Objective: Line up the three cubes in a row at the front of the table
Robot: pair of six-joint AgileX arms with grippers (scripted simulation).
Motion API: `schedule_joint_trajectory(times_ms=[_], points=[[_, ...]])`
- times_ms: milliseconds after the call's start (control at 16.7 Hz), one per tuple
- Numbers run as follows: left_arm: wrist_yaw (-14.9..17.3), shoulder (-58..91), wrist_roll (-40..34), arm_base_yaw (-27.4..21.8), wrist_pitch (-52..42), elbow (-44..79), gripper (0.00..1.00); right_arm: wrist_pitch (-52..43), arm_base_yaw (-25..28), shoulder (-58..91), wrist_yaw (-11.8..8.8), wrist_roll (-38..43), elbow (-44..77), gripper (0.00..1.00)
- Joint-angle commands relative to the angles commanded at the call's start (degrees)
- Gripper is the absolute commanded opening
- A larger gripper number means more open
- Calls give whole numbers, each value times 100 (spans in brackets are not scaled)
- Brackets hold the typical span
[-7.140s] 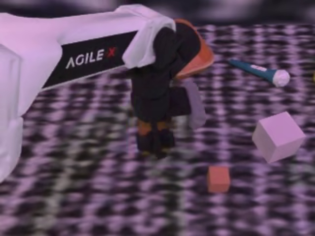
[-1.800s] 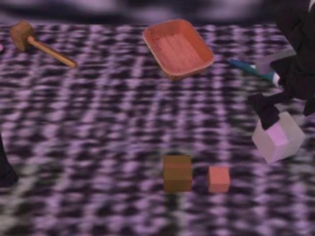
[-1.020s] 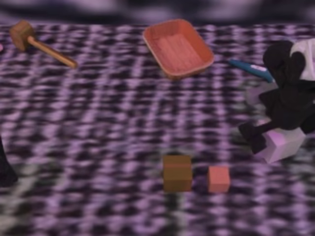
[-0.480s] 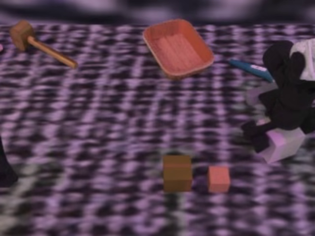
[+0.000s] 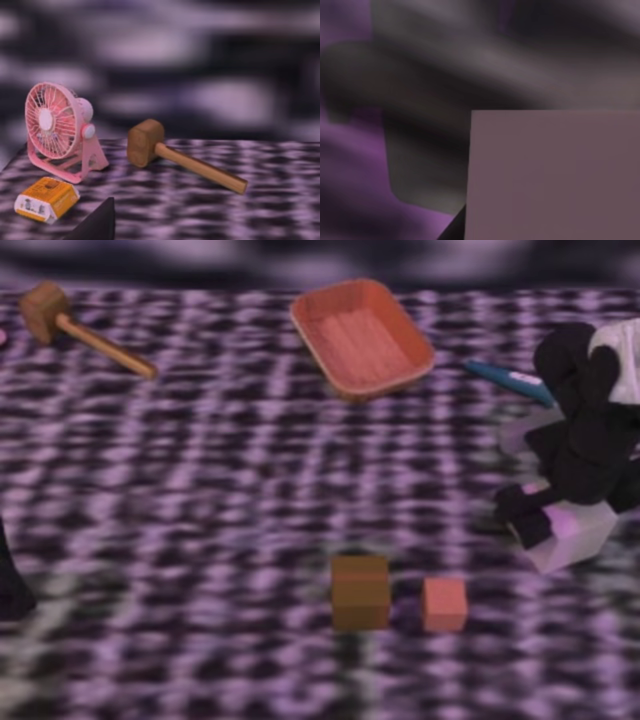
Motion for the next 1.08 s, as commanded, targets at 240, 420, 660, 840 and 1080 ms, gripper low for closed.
schedule_joint_trajectory(times_ms=[240, 420, 660, 840, 1080], points=[[0, 0, 0, 0, 0, 0, 100, 0, 0, 0, 0, 0, 0, 0], [0, 0, 0, 0, 0, 0, 100, 0, 0, 0, 0, 0, 0, 0], [0, 0, 0, 0, 0, 0, 100, -115, -4, -73, -7, 4, 80, 0], [0, 0, 0, 0, 0, 0, 100, -656, 5, -304, -14, 9, 372, 0], [0, 0, 0, 0, 0, 0, 100, -1369, 35, -644, -8, -5, 737, 0]])
